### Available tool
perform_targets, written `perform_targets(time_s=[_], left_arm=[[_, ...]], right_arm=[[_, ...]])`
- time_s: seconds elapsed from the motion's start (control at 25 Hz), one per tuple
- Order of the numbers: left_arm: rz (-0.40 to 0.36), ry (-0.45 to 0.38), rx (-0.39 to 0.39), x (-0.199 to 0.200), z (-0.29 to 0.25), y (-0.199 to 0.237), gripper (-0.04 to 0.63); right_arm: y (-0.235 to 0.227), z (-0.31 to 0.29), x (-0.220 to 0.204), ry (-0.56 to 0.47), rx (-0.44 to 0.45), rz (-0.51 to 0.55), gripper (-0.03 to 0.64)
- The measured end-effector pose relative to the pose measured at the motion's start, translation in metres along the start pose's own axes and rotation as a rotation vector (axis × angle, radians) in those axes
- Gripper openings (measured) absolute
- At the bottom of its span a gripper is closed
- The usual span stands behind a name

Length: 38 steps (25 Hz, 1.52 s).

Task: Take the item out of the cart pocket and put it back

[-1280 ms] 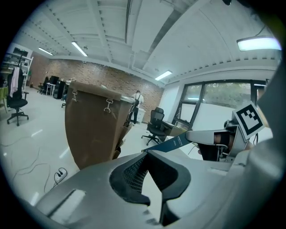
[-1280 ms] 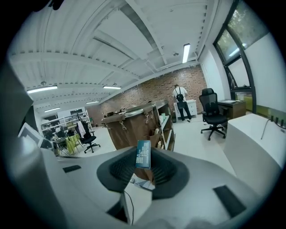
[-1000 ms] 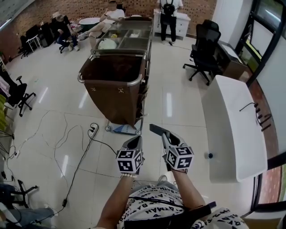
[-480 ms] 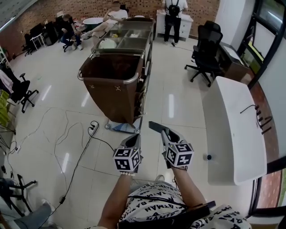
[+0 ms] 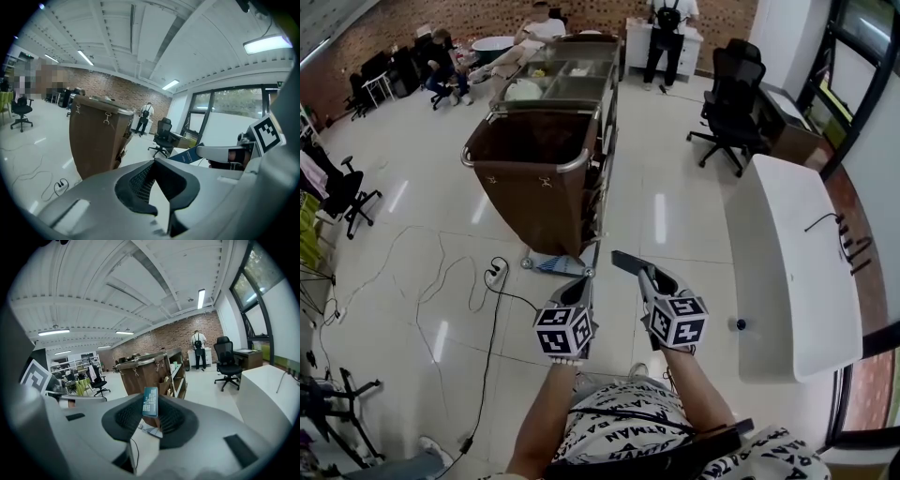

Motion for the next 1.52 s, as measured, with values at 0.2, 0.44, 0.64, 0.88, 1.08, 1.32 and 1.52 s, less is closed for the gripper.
perform_targets(time_s=[0.2, 0.44, 0.64, 0.88, 1.08, 1.32, 1.52], left_arm=[[0.000, 0.008, -0.002, -0.004, -0.001, 0.000, 0.003], [-0.001, 0.022, 0.001, -0.008, -0.002, 0.007, 0.003], [0.001, 0.030, -0.002, -0.009, 0.000, 0.014, 0.003], [0.000, 0.038, -0.014, -0.007, 0.001, 0.023, 0.003], [0.002, 0.049, -0.029, -0.009, 0.004, 0.032, 0.003], [-0.002, 0.066, -0.035, -0.010, 0.011, 0.050, 0.003], [-0.001, 0.073, -0.035, -0.011, 0.005, 0.062, 0.003]], right_arm=[[-0.001, 0.002, -0.002, -0.002, -0.009, -0.006, 0.100], [0.000, 0.000, -0.004, -0.001, -0.022, -0.015, 0.100], [0.004, -0.003, -0.007, 0.003, -0.032, -0.023, 0.100], [0.011, -0.009, -0.009, 0.010, -0.046, -0.031, 0.100], [0.020, -0.015, -0.011, 0.017, -0.063, -0.037, 0.100], [0.033, -0.025, -0.013, 0.017, -0.077, -0.049, 0.100], [0.029, -0.039, -0.016, 0.023, -0.087, -0.054, 0.100]])
Point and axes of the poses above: the fingertips, and each gripper's own axes: z backward along the fingers, y to its left, x out of its top, the point moved 2 cm from there along z, backward along the fingers, and after that the axes turned 1 degree about x, right-handed, at the moved point
